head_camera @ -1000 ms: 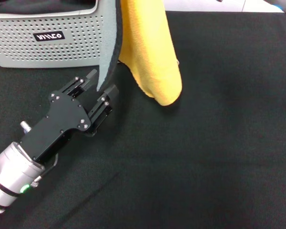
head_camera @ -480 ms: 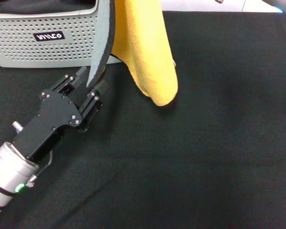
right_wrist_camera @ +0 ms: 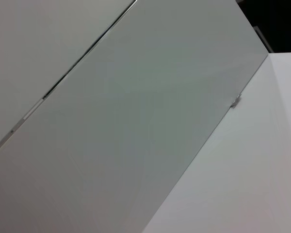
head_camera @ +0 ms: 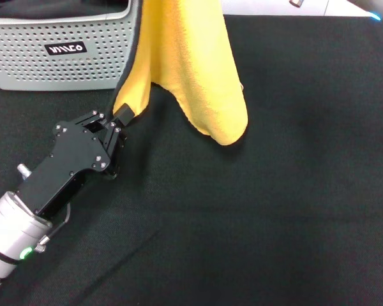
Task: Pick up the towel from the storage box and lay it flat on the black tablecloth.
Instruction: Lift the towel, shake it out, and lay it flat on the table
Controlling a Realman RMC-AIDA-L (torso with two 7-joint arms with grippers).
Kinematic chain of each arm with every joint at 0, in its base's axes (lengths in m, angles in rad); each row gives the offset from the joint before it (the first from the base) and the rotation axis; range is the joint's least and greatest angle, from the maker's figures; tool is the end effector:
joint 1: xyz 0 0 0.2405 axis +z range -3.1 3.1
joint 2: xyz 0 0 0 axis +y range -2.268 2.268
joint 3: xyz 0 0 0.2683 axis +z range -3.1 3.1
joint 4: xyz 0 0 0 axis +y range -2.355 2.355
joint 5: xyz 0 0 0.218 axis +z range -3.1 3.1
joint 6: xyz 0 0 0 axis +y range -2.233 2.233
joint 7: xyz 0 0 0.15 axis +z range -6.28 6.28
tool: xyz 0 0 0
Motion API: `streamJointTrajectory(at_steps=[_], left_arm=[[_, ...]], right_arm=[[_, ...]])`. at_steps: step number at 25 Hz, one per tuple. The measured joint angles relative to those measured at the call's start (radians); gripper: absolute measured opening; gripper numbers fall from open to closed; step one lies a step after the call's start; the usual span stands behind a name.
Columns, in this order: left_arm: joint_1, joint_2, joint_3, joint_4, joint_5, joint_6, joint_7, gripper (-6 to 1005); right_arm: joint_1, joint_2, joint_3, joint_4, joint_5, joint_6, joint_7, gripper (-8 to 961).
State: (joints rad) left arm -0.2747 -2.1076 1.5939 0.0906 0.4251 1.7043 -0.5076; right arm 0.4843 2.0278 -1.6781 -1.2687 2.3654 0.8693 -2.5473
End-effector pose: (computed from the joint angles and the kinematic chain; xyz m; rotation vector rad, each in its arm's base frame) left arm -0.3020 0.2423 -0.0470 -1.9901 -0.4120 -1.2306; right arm 0.0343 0.3733 0.0124 -2.0595 -0.6551 1.0491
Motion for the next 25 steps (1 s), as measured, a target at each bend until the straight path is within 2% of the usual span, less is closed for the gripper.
streamJointTrajectory(at_steps=[8,25], left_arm=[[0.001,0.0,0.0,0.0,0.002,0.0,-0.005,61],[0.017,0.0,0.0,0.001,-0.005,0.01,-0.006,83]], right_arm=[[-0.009,0.0,0.001,0.0,0.0,-0.001,0.001,11],[-0.017,0.0,0.007,-0.003,0.008,0.0,0.001,12]])
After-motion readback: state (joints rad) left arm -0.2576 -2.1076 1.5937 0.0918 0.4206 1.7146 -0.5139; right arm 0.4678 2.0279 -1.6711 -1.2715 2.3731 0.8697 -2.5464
